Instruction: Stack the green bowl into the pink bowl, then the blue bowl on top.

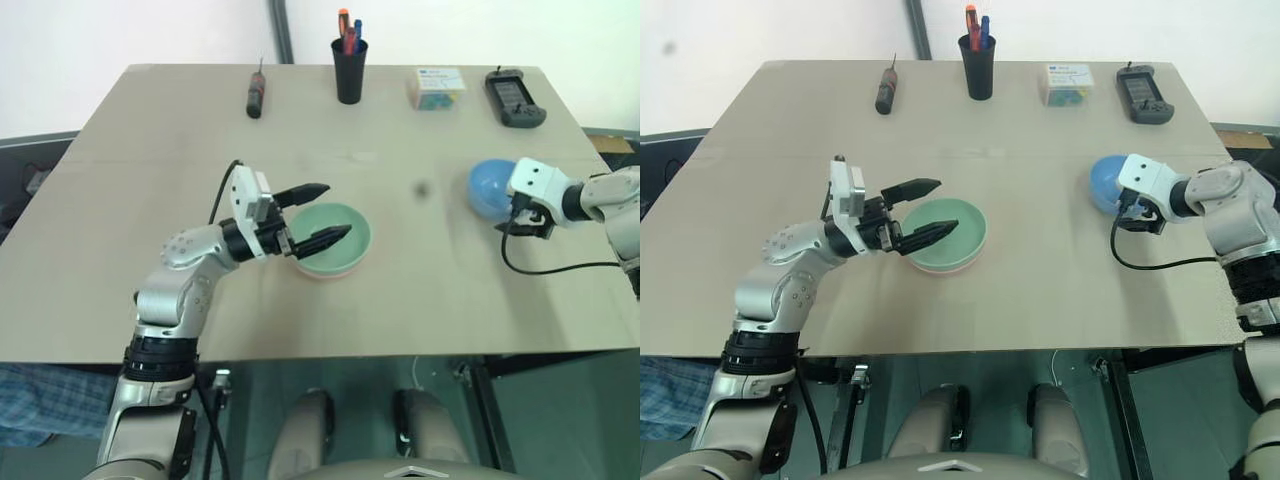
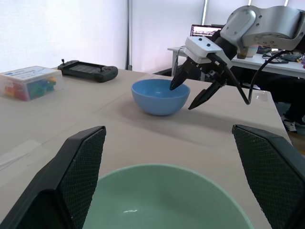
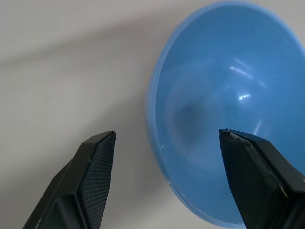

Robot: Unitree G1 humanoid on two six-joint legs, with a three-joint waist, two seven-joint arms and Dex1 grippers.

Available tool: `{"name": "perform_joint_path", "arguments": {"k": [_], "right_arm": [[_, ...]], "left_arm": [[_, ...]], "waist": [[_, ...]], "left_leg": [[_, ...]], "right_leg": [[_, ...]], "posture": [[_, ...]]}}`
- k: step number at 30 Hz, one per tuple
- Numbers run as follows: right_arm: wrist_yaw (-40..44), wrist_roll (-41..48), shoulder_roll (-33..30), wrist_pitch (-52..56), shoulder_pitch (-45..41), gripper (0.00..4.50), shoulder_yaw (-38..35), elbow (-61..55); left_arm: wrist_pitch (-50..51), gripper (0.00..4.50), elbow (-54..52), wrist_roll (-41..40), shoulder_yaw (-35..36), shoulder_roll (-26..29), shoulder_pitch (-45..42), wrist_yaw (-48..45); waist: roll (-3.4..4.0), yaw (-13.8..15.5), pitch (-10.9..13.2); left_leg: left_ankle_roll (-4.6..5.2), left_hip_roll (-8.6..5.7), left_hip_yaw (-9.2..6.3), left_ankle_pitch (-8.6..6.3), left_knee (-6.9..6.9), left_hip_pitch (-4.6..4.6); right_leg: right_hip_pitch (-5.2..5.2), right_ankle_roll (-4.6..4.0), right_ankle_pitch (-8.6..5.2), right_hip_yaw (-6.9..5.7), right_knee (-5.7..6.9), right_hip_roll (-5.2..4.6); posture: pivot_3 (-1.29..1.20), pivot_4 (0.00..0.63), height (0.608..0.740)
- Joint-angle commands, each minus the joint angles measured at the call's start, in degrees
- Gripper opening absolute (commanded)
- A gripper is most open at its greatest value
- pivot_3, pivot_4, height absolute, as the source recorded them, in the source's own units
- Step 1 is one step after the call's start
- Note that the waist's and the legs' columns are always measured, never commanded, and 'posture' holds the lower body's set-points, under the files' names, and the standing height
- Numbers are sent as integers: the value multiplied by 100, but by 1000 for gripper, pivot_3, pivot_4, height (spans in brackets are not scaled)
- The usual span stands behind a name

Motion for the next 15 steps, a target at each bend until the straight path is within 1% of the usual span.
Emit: {"name": "perform_joint_path", "arguments": {"k": [1,2,3,4,5,6,7,8,9,15], "right_arm": [[-90,-98,58,-343,-257,2435,-56,312],[-93,-125,89,-409,-296,2337,-43,378],[-96,-149,112,-463,-327,1701,-34,431],[-100,-169,128,-504,-348,1497,-30,470],[-99,-183,136,-531,-360,1017,-30,496],[-82,-186,162,-544,-369,1017,-30,507],[-62,-183,187,-549,-375,660,-34,501],[-47,-184,205,-555,-379,190,-39,497],[-21,-156,231,-537,-381,54,-60,471],[173,-93,277,-582,-382,54,-95,69]], "left_arm": [[-175,4500,-36,20,78,39,-49,-22],[-179,4500,-61,18,93,54,-15,-14],[-185,4500,-76,17,103,66,9,-9],[-192,4500,-85,18,107,75,24,-7],[-197,4500,-87,20,106,80,31,-7],[-188,4500,-112,8,119,86,51,7],[-176,4500,-140,-4,132,92,70,23],[-169,4500,-159,-14,140,97,83,36],[-166,4500,-176,-22,147,105,96,45],[-209,4500,-165,-1,156,145,108,57]], "waist": [[1,-1,1],[1,-2,1],[1,-2,1],[1,-2,1],[1,-3,1],[1,-1,1],[1,-1,1],[1,-1,1],[2,0,1],[3,2,1]], "left_leg": [[0,0,-1,0,3,-4],[0,0,-1,0,5,-7],[0,0,-4,0,7,-14],[0,0,-5,0,8,-16],[0,0,-8,0,9,-18],[0,0,-9,0,10,-19],[-1,0,-11,0,10,-22],[-1,0,-13,0,12,-24],[-1,0,-14,0,12,-25],[-1,-1,-18,0,14,-29]], "right_leg": [[-2,0,0,-1,0,0],[-5,0,0,-1,0,0],[-10,0,1,-3,1,0],[-11,0,0,-4,1,0],[-12,0,1,-7,1,0],[-13,0,1,-8,1,0],[-14,0,1,-10,1,0],[-14,0,1,-12,1,0],[-14,0,1,-13,1,0],[-15,0,1,-17,0,-1]], "posture": [[0,150,740],[0,150,740],[0,150,740],[0,150,740],[0,150,740],[0,150,740],[0,150,740],[0,150,740],[0,150,740],[0,150,740]]}}
